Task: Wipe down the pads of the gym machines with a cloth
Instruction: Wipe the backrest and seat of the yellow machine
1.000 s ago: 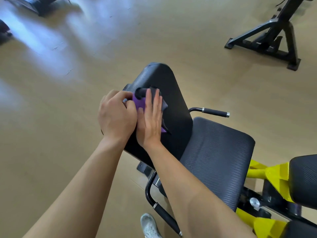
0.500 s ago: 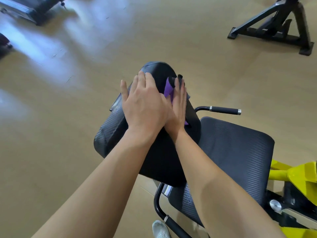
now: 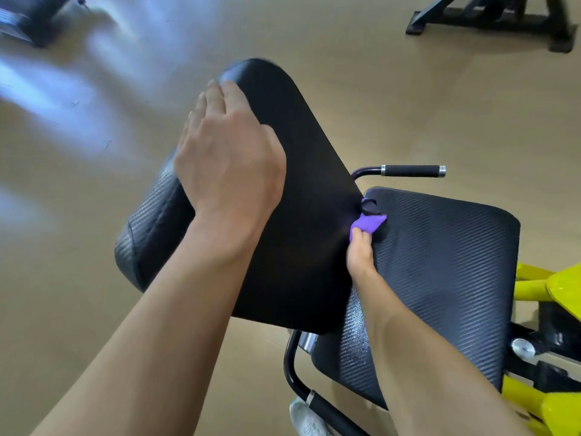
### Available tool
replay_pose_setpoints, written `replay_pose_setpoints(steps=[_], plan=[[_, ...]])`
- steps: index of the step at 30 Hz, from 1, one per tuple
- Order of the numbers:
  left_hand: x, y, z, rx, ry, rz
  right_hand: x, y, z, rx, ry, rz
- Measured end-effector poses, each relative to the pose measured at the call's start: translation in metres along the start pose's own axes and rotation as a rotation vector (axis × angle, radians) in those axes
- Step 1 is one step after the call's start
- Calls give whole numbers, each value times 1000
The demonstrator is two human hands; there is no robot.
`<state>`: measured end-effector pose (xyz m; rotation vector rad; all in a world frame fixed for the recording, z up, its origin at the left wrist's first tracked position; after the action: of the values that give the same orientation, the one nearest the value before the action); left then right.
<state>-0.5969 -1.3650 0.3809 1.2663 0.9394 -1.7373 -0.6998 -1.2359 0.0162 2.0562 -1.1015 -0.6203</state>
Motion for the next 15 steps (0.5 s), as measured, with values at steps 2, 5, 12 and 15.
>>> replay_pose_setpoints(steps=[2, 5, 12, 15], plan=[[-4, -2, -1, 29, 13, -29, 3, -2, -8, 5, -34, -10], [-14, 2, 3, 36, 84, -84, 21, 26, -25, -14, -62, -31], [-35, 35, 26, 57, 212, -514, 99, 209, -187, -783, 83, -318], [-42, 43, 14, 43, 216, -573, 112, 216, -219, -957, 157, -289]])
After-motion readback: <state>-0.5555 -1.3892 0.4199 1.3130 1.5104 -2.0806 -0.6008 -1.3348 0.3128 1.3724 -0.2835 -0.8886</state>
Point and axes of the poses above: each hand's wrist, its own z-axis towards the middle knuckle, its own x-axis out of the palm, y = z × x, the point moved 8 cm from there along z, towards the middle knuckle, and after that the axes turned 1 degree about -x, right-handed, at the moved point
